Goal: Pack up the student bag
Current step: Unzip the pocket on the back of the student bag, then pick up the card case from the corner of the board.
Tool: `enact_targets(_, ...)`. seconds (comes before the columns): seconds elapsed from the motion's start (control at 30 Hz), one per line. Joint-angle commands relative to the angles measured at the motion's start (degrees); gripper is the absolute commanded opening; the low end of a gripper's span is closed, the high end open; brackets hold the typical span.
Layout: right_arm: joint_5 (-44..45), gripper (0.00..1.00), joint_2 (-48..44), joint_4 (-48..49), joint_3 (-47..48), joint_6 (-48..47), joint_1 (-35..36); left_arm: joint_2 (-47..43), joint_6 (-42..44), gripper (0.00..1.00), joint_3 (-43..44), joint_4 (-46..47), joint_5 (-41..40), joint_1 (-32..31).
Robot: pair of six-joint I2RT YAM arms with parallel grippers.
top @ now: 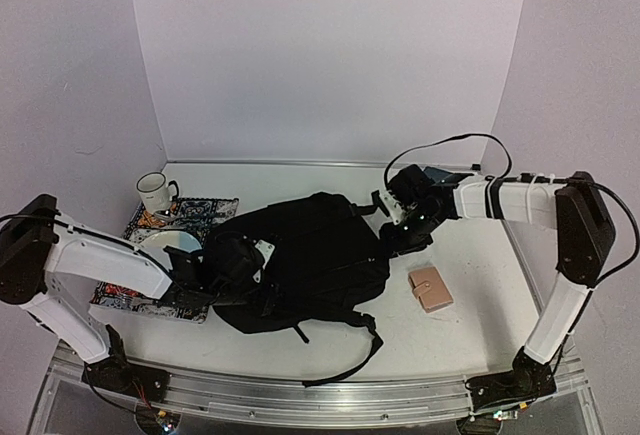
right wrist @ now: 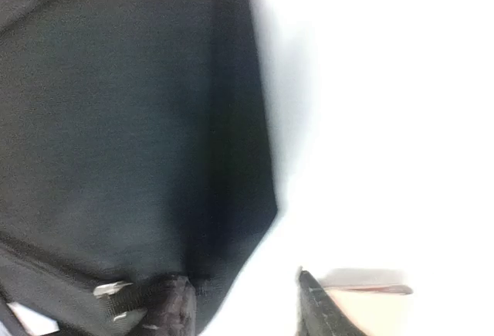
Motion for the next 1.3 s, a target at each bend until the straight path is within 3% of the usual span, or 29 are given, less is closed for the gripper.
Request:
enact_targets(0.0,-2.47,0.61,-5.94,1.43,-2.15,2.81,1.21,-2.78,4.77,0.64,7.27,-5.69,-2.50,0.54)
enact_targets(0.13,-1.84,0.72,-8.70,3.00,-4.97,5.33,1.22,-0.25,9.19,0.74,12.53,-6.84,-4.81,0.71)
enact_targets(0.33,-1.56,0.92,-11.67,5.11,-9.29,7.86,1.18,6.50,15.10,0.81,20.28,-8.57,-6.17,0.79)
enact_targets(0.43,0.47,0.97,-12.21,4.76,-11.18,9.65,0.87,9.54,16.98,0.83,23.15,-8.90,-6.36,0.81)
enact_targets(0.97,7.48,0.98,-15.95,-2.69,-16.65,11.78,-2.41,19.30,21.48,0.93,31.09,-11.12,-6.13,0.43)
enact_targets(1.27,9.58,0.98,-10.76,-9.03,-17.08,13.06,-3.48,15.80,16.33,0.94,29.50,-11.36,-6.32,0.37)
